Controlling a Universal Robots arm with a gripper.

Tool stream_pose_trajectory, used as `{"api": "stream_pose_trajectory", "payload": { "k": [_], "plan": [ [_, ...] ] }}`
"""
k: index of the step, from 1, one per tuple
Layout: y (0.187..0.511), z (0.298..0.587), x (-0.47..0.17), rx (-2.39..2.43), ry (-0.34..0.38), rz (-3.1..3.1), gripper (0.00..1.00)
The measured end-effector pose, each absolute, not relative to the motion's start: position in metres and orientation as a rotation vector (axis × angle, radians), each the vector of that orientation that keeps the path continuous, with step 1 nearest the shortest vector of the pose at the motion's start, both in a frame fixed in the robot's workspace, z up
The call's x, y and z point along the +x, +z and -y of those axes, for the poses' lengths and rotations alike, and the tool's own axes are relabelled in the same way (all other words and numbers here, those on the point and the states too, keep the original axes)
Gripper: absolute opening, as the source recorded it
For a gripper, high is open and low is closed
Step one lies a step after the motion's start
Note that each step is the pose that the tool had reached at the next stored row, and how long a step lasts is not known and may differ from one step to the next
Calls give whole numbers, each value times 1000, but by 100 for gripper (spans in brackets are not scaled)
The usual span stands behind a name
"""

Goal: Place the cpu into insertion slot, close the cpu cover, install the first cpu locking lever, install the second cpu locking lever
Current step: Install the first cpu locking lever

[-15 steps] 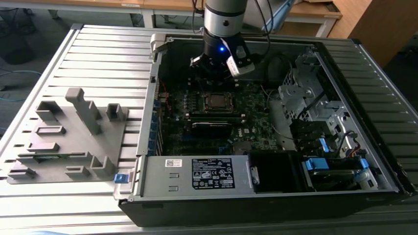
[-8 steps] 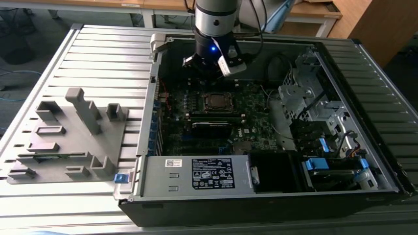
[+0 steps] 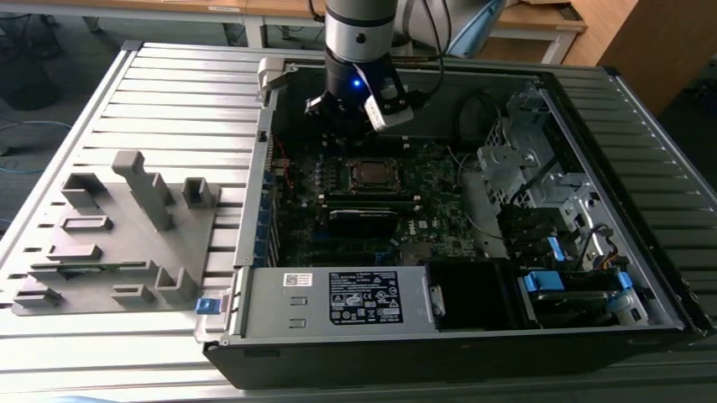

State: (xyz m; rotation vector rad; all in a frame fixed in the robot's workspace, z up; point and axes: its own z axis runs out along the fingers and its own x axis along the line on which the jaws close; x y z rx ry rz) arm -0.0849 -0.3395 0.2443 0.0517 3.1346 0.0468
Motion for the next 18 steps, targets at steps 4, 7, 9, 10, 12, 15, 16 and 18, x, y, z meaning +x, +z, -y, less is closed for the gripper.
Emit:
{"api": "stream_pose_trajectory", "payload": {
  "k": [4, 7, 9, 10, 12, 15, 16, 18],
  "plan": [
    [245, 340, -85, 52, 46, -3135, 11],
    [249, 340, -85, 52, 47, -3135, 11],
    [252, 340, -85, 52, 47, -3135, 11],
    [254, 340, -85, 52, 47, -3135, 11],
    [258, 340, -85, 52, 47, -3135, 11],
    [261, 340, -85, 52, 47, -3135, 11],
    [261, 340, -85, 52, 47, -3134, 11],
    [261, 340, -87, 52, 47, -3133, 11]
  ]
}}
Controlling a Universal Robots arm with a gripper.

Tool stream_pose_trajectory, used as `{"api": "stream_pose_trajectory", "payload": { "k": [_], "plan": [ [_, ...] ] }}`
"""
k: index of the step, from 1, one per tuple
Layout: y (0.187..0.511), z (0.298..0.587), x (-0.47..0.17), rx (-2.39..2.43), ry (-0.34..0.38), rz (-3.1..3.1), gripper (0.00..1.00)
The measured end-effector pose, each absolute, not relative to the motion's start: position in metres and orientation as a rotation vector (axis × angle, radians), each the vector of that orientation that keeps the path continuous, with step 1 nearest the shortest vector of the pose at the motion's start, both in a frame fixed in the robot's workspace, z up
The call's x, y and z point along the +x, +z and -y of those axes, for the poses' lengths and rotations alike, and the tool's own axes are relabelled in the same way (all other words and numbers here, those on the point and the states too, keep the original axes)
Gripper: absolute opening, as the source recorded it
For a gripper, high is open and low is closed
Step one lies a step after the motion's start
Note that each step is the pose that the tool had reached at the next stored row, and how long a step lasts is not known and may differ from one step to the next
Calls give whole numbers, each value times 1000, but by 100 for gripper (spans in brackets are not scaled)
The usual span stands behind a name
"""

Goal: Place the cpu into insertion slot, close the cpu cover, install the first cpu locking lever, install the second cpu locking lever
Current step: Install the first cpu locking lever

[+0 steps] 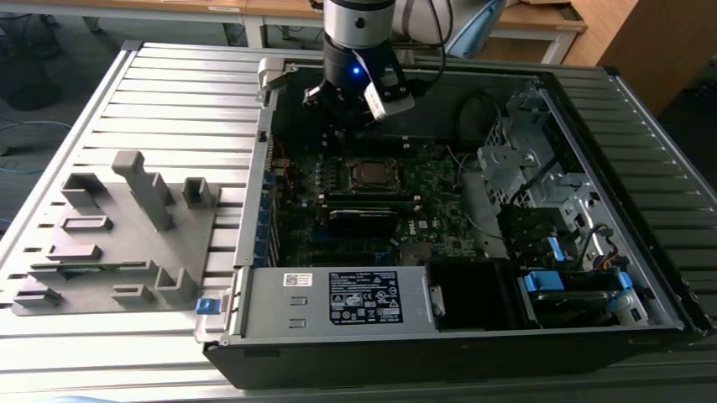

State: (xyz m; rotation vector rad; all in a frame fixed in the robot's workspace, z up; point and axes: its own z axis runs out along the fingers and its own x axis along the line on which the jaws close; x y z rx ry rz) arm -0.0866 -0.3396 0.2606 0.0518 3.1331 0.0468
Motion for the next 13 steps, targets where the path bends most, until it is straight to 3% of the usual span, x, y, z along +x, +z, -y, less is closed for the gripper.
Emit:
{"api": "stream_pose_trajectory", "payload": {
  "k": [13],
  "plan": [
    [260, 340, -115, 51, 47, -3120, 11]
  ]
}}
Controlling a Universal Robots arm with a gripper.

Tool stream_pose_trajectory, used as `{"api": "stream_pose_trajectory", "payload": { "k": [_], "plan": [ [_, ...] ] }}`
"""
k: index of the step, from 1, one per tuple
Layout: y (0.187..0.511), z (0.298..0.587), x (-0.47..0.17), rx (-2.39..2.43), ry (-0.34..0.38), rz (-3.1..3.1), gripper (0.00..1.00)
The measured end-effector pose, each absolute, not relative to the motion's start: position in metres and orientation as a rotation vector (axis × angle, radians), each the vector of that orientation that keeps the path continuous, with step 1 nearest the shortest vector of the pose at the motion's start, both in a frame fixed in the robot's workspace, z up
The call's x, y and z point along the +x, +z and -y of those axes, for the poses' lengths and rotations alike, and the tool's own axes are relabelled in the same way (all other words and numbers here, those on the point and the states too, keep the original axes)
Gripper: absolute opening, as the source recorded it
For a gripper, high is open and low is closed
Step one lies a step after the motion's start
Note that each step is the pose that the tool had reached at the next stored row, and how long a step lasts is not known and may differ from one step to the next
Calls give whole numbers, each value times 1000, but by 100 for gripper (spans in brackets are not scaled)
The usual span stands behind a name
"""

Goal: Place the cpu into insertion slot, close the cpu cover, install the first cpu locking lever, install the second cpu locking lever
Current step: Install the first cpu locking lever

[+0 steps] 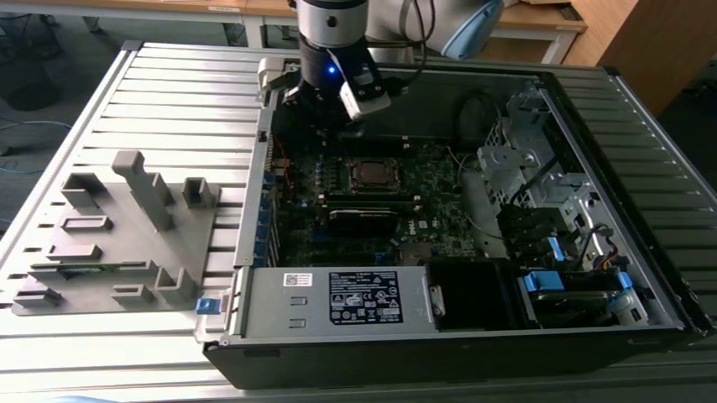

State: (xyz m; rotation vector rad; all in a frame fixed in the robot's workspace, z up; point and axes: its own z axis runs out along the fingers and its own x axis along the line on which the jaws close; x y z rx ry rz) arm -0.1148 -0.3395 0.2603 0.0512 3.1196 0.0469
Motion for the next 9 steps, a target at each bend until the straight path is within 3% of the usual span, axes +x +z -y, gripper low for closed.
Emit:
{"api": "stream_pose_trajectory", "payload": {
  "k": [9],
  "plan": [
    [260, 339, -116, 52, 110, -3118, 11]
  ]
}}
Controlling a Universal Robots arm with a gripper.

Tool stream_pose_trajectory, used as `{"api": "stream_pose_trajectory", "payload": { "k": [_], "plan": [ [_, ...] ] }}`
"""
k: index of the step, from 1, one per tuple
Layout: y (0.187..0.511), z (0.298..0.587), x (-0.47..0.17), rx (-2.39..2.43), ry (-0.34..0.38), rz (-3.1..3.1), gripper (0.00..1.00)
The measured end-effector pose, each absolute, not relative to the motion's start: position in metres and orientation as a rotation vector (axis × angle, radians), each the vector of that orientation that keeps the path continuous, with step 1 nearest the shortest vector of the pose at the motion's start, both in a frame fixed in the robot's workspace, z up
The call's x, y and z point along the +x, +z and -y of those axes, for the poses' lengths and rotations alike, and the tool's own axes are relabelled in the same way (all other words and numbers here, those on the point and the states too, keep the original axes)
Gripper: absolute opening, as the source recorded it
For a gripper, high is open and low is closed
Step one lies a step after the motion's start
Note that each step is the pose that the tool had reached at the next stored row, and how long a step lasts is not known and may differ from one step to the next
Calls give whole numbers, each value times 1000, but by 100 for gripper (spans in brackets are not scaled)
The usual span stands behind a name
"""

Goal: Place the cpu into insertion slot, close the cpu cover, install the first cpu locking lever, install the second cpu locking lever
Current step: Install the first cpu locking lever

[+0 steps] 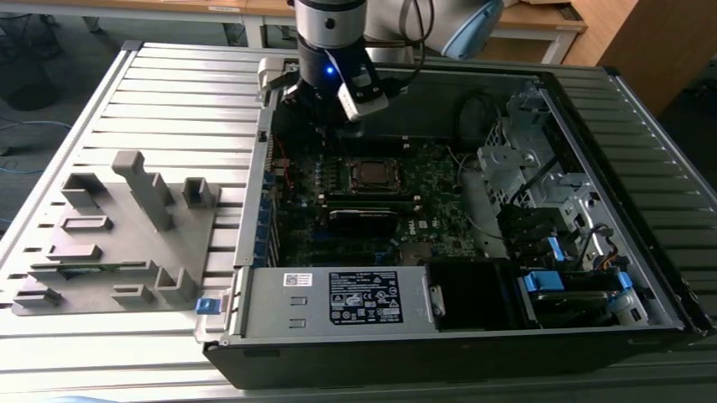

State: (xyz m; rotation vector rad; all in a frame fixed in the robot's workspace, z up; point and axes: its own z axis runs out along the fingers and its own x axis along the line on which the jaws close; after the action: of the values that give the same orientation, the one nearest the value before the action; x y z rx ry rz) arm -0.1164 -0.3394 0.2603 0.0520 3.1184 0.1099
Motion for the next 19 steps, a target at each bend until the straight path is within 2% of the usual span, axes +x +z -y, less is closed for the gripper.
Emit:
{"api": "stream_pose_trajectory", "payload": {
  "k": [19],
  "plan": [
    [257, 322, -120, 52, 110, -3118, 11]
  ]
}}
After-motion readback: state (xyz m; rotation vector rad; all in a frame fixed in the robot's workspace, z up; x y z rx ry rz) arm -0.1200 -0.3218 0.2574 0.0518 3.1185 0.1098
